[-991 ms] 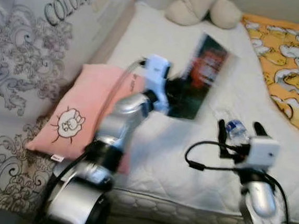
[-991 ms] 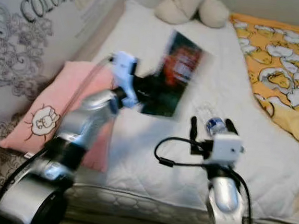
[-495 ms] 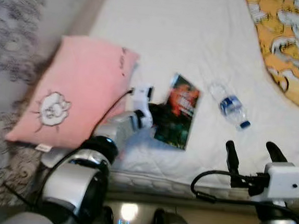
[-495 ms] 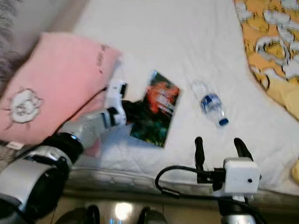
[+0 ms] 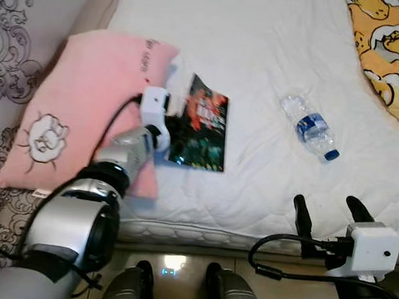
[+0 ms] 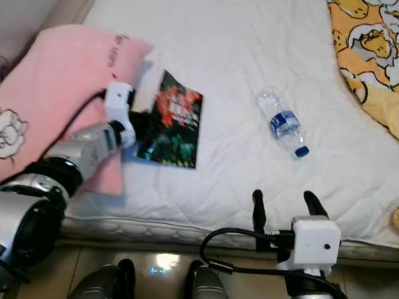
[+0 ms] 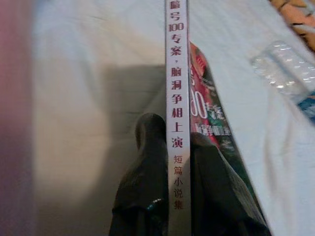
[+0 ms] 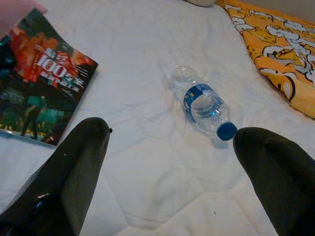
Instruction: Clean up the room
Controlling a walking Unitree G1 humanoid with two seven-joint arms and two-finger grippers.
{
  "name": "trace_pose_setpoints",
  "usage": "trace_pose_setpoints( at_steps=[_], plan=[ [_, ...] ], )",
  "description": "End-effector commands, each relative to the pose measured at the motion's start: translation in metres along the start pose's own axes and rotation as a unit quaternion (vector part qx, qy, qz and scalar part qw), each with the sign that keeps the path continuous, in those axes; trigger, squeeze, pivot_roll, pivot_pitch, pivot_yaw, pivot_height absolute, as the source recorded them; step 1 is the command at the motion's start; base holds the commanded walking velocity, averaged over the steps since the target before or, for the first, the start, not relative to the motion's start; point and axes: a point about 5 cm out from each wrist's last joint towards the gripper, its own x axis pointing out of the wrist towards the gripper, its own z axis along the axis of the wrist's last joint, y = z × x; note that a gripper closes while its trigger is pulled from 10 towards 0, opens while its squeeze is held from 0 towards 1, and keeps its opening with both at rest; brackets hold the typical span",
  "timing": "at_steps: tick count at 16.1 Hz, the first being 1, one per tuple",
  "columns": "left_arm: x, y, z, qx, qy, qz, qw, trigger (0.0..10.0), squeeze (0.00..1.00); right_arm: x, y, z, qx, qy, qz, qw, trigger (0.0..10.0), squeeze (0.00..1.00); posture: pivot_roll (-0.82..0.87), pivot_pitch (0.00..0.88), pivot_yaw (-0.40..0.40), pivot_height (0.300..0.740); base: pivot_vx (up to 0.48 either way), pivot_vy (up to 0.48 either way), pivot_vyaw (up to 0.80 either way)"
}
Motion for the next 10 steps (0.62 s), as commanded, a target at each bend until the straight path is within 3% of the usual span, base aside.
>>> trace_pose_setpoints(
  at_steps=[1,3,10],
  plan=[
    [-0.006,0.013,-0.010,0.003,0.018,0.027,0.999,10.0,1.00,0.000,0.001,-0.005,0.009,0.016,0.004,1.000,10.0,0.35,-0.23,0.293,-0.052,0.740,0.000,0.000,0.00],
    [-0.008,0.016,-0.014,0.017,0.027,0.034,0.999,10.0,1.00,0.005,0.003,-0.007,0.011,0.015,0.010,1.000,10.0,0.35,-0.22,0.289,-0.055,0.740,0.000,0.000,0.00],
    [-0.017,0.033,0.006,0.039,0.003,0.048,0.998,10.0,1.00,0.007,0.005,-0.012,0.025,0.017,0.008,1.000,10.0,0.35,-0.19,0.284,-0.045,0.740,0.000,0.000,0.00]
  ],
)
